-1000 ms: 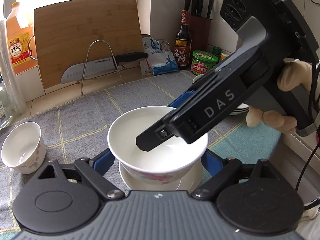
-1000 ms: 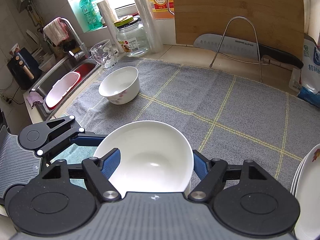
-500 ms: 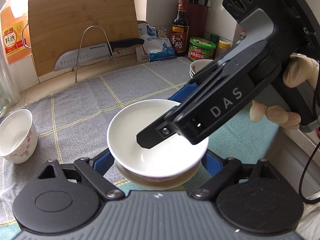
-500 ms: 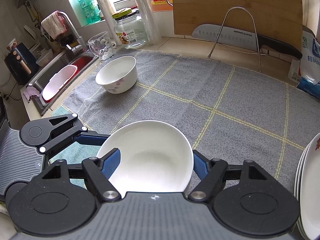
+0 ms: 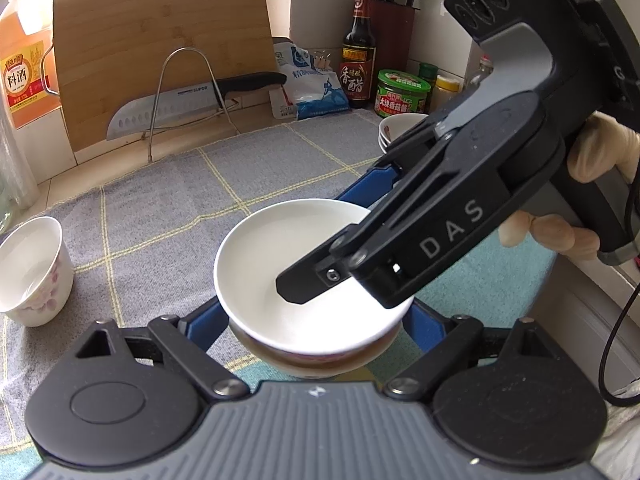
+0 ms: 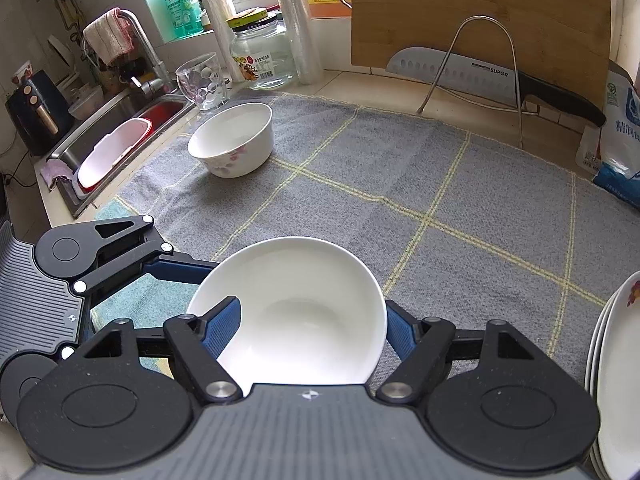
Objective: Organize plates and bowls
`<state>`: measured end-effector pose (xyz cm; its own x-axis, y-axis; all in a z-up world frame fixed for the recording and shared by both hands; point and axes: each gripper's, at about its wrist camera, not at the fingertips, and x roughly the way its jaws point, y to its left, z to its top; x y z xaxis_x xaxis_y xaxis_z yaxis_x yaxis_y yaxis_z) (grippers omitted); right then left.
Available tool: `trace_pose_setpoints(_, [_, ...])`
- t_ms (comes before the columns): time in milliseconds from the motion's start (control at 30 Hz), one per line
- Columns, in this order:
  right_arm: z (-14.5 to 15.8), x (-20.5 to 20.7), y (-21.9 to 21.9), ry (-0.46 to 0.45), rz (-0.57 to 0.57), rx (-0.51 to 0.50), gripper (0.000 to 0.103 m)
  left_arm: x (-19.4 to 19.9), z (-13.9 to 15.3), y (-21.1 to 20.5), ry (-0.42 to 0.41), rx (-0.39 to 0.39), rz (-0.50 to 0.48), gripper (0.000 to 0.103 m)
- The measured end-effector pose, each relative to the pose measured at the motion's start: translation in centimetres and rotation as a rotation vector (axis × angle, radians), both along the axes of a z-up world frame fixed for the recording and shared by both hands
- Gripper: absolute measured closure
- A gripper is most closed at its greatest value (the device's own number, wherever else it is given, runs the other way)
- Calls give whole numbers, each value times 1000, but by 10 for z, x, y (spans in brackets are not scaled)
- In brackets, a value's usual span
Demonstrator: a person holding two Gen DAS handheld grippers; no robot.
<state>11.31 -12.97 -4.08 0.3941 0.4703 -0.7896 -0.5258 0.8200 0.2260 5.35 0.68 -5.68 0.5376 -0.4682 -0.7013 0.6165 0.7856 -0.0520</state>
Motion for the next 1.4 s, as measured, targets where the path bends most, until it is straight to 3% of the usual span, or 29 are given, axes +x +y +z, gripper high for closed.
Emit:
trace_pose_setpoints(133, [-1,-1,0,-7,5,1,21,0,-1,0,-2,10,-2,9])
trace_pose_setpoints(333, [4,-8,0,-82,3,-13,0,1,-2,5,24,-14,-17,7])
trace_pose_setpoints(467, [8,-9,0,-114,6,-30,0,-1,0,11,48,-32,-29,7])
trace_pose_setpoints(733, [16,-9,8,-157,27,-40,0,-10,17,35,8,-18,-6,7])
trace_pose_setpoints(900, [25,-2,15,-175,54,-34,0,-10,22,62,-31,17,80,6])
trace_pose_setpoints(1200, [47,28,48,-251,107,-34,0,26,7,125,-56,22,346,6])
trace_pose_setpoints(1400, [56,57,84,-286,152,-44,0,48,-9,148,-83,59,433,6])
